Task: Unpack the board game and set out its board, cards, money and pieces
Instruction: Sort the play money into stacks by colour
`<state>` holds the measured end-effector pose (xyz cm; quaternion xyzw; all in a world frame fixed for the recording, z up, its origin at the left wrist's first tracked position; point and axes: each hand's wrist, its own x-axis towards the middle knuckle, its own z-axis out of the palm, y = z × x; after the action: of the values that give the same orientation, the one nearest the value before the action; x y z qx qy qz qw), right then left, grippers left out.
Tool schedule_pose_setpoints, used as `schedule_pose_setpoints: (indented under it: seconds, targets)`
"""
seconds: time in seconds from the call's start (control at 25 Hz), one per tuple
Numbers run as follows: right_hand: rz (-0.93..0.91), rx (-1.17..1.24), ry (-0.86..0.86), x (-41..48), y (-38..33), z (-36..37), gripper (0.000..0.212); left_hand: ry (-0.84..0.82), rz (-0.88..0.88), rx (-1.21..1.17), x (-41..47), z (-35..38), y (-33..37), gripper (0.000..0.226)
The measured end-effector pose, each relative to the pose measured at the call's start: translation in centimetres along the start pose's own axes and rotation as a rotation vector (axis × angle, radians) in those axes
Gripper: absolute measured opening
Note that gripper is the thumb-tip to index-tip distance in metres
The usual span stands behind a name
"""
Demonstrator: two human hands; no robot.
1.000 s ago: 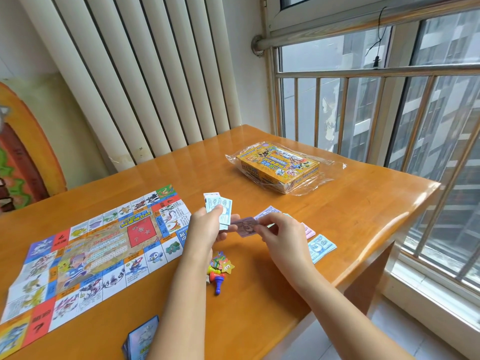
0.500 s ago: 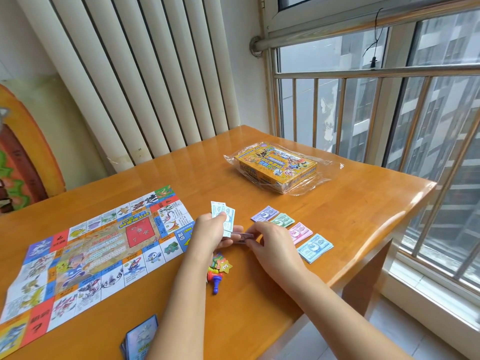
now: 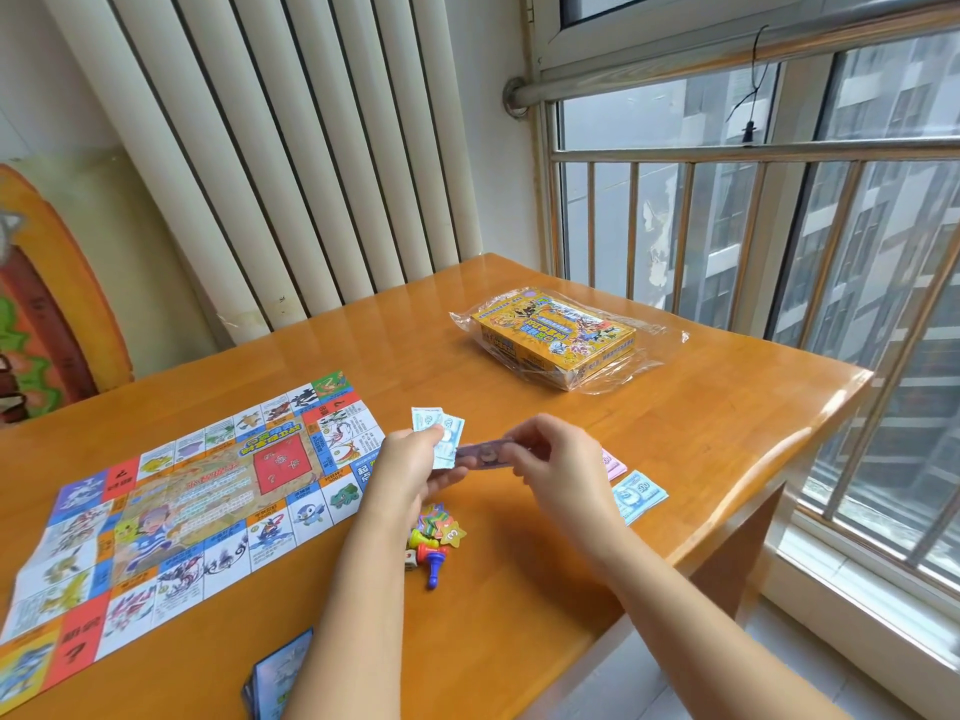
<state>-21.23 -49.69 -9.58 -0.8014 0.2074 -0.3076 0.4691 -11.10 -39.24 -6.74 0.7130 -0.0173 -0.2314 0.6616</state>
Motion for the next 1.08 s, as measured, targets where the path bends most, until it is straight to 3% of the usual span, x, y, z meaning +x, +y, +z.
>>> schedule_pose_setpoints:
  seconds: [0.08,0.2,0.32,0.56,0.72,0.88,1.08]
  targets:
    - [0.036,0.06,0.007,1.4,-0.6,-1.3,0.015,-0.042,-0.021,-0.133,-0.3,0.2,0.3,0.013]
    - [0.133,0.088,-0.125,5.0,-1.3,-3.8,0.013,-0.057,-0.007,-0.126,-0.4,0.9,0.0,0.016]
    - [0.234,0.019,-0.242,8.4,-0.7,-5.6,0.005,-0.097,-0.084,-0.223,-0.2,1.5,-0.3,0.017]
    - [0.337,-0.131,-0.349,10.6,1.4,-4.7,0.013,-0.175,-0.21,-0.41,-0.2,2.8,-0.8,0.032]
    - [0.323,-0.256,-0.357,10.6,2.0,-3.8,0.017,-0.2,-0.231,-0.496,0.6,3.2,-1.2,0.033]
    - [0.259,-0.369,-0.311,10.2,2.0,-3.1,0.008,-0.202,-0.226,-0.514,0.7,3.6,-1.3,0.031]
    - [0.2,-0.5,-0.298,10.1,2.2,-2.8,0.02,-0.198,-0.228,-0.527,0.8,3.5,-1.3,0.03]
